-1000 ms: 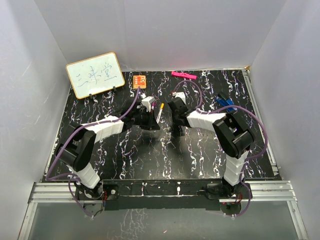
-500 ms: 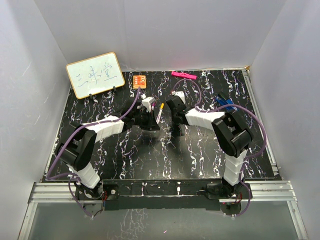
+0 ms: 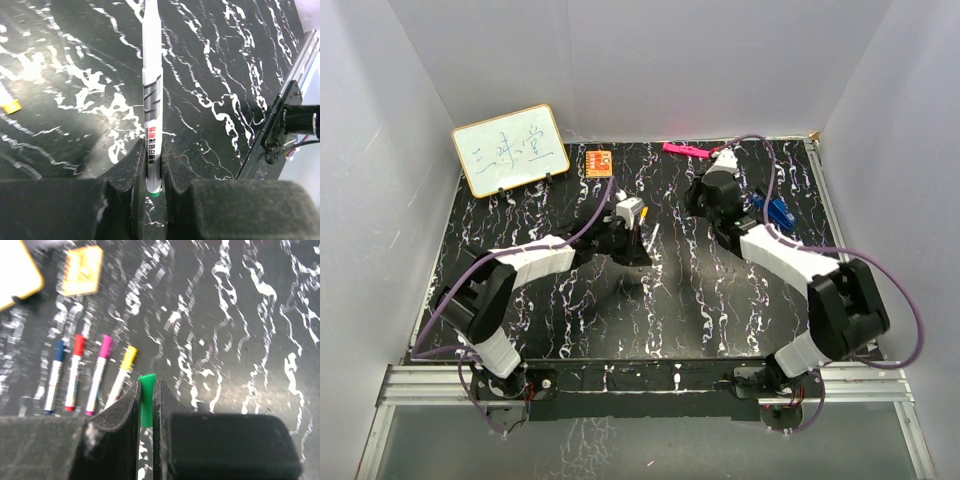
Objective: Insert the pens into the pen caps
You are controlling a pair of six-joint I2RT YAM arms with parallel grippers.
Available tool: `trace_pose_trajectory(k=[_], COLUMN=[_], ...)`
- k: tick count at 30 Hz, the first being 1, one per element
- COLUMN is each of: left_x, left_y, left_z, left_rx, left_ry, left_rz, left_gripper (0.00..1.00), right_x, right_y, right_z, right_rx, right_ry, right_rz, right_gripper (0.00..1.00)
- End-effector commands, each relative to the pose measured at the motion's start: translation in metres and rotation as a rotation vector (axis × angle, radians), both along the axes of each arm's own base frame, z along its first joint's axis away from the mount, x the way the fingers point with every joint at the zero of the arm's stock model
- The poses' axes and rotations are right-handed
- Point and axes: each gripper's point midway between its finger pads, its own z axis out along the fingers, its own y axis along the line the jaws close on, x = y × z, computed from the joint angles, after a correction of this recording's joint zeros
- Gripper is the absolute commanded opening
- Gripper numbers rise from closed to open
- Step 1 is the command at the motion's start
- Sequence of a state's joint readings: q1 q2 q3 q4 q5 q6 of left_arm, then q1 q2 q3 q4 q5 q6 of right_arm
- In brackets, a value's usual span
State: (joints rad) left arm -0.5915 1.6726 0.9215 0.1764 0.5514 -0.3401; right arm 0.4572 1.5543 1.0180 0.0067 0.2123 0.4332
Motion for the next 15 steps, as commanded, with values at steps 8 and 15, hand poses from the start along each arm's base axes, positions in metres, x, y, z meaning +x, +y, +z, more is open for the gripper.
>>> trace_pose_trajectory(k=[8, 15], left_x=[-0.012, -0.006], left_y=[-0.046, -0.05], left_z=[0.059, 0.075], left_rx=[-0.187, -0.234], left_ry=[-0.13, -0.154], left_rz=[-0.058, -0.02], left_gripper=[0.0, 0.0], right_x=[-0.025, -0.042], right_y=[0.018, 0.017], right_z=[0.121, 0.127], right_rx=[0.398, 0.509], right_ry=[-0.465, -0.512], right_rz=[0.098, 0.117], right_gripper=[0.0, 0.0])
